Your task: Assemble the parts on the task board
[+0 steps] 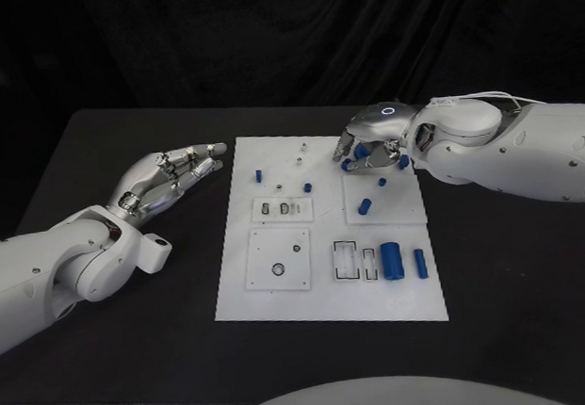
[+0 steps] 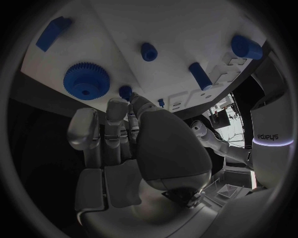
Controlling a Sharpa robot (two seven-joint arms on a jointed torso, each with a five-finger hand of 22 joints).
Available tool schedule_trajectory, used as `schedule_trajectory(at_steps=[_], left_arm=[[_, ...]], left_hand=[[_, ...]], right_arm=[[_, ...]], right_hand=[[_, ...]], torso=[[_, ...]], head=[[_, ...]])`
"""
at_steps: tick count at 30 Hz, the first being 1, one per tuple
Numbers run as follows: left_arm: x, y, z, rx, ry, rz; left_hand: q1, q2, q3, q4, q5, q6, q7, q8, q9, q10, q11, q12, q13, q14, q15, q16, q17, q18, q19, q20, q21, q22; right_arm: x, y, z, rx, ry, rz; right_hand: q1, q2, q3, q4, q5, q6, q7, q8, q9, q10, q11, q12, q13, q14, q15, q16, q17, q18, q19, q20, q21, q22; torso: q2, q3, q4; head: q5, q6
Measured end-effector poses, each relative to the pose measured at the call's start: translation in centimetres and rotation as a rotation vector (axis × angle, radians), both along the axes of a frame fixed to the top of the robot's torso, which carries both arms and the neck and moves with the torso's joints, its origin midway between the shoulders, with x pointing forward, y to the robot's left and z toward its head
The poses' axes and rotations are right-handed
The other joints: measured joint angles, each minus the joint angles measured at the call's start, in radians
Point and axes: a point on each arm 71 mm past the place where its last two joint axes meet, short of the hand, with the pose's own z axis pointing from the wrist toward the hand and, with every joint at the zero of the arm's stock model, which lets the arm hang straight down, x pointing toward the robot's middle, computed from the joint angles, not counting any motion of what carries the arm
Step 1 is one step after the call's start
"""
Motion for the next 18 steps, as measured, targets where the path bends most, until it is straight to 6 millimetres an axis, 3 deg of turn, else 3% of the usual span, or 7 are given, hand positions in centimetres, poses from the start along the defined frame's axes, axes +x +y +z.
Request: schedule_trajectory(at_steps=[8,18], left_arm=[[-0.02,-0.06,-0.02,-0.001,0.003,-0.006],[-0.03,-0.14,-0.04,-0.003,0.005,-0.012]], left_hand=[[0.01,-0.002,0.004,-0.004,0.006,-0.014,-0.014,0.0,0.0,-0.006,0.006,-0.008,0.0,-0.004,0.004,0.0,0.0,0.0,0.0,0.0,0.0,0.0],[0.01,-0.002,0.004,-0.004,0.006,-0.014,-0.014,0.0,0.0,-0.006,0.006,-0.008,0.0,-0.004,0.004,0.0,0.0,0.0,0.0,0.0,0.0,0.0]], right_arm=[[0.04,0.0,-0.29,-0.003,0.003,-0.001],[0.05,-0.01,-0.51,-0.005,0.007,-0.003]], right_hand=[[0.0,0.0,0.004,0.004,0.0,0.007,0.0,0.005,0.005,0.035,0.0,0.004,0.001,0.0,0.0,0.003,0.002,0.0,0.0,0.0,0.0,0.004],[-0.004,-0.004,0.022,0.006,0.0,0.015,0.008,0.005,0.011,0.067,0.0,0.008,0.003,-0.004,0.004,0.003,0.003,0.0,0.0,0.0,0.0,0.007]], torso=[[0.0,0.0003,0.0],[0.0,0.0006,0.0]], head=[[0.001,-0.005],[0.004,-0.012]])
